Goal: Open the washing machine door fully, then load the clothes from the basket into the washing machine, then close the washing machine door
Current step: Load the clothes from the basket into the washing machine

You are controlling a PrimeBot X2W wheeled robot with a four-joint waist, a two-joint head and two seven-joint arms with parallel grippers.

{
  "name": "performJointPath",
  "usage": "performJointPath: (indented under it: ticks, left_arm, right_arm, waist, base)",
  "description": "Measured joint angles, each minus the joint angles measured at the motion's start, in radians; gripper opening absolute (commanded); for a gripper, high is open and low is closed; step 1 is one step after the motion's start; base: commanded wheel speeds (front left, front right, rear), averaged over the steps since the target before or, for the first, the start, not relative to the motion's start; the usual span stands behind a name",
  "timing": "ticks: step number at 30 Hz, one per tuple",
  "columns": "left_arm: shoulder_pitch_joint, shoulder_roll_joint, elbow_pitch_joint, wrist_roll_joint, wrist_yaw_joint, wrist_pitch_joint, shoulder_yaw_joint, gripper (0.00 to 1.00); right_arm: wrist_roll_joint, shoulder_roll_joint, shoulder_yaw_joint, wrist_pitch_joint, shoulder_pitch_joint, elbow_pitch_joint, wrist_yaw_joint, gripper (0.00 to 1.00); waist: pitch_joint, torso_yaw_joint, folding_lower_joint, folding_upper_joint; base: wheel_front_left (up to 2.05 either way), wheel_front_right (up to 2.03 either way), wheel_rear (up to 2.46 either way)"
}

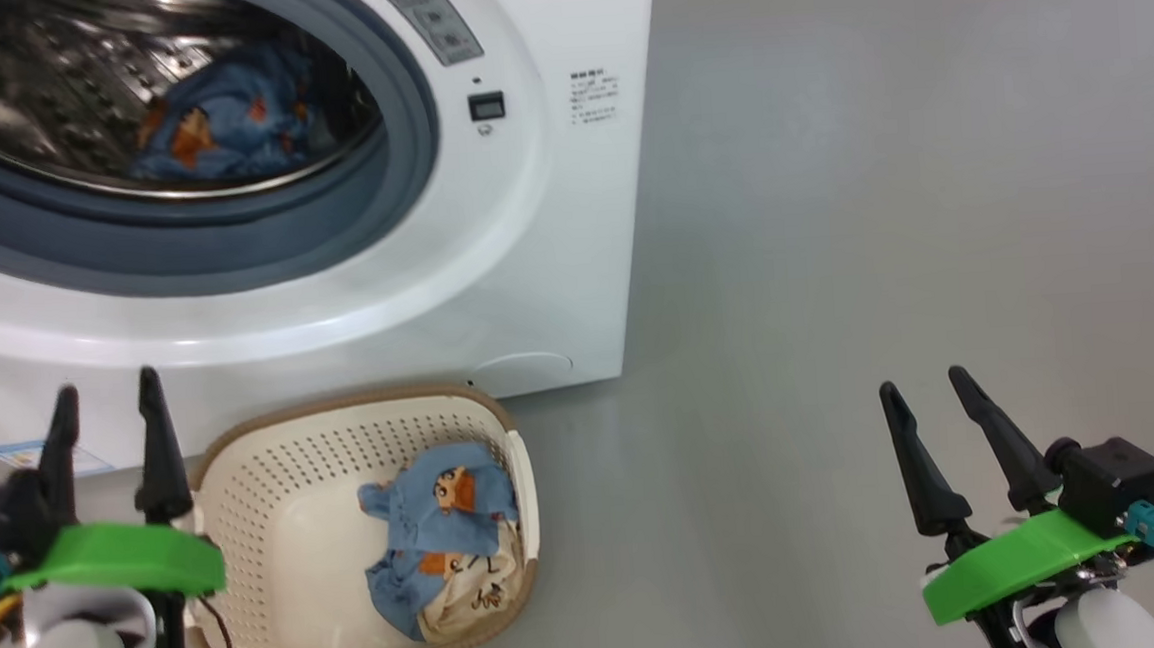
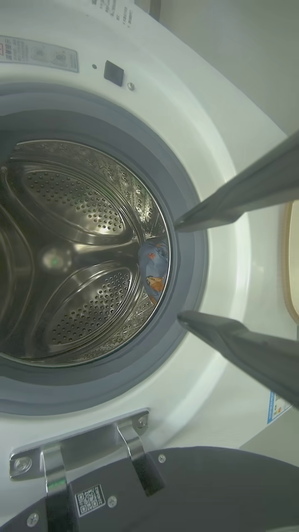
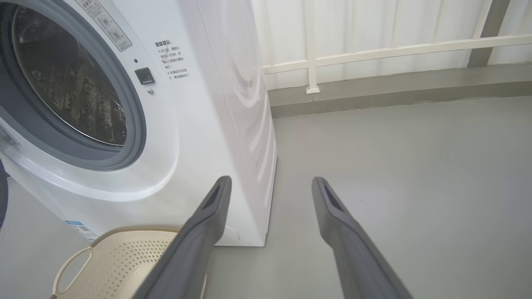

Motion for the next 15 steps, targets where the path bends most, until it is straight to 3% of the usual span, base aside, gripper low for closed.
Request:
performJointPath:
  ticks: [15]
  left_arm:
    - [0.213, -0.039, -0.097, 0.021, 0.000, 0.000, 0.038, 1.00]
  right_arm:
    - [0.014, -0.024, -0.020, 0.000, 0.096, 0.005, 0.000, 1.00]
  waist:
    - [-0.127, 0.064, 0.0001, 0.0000]
  base:
    - [0.00, 0.00, 0.00]
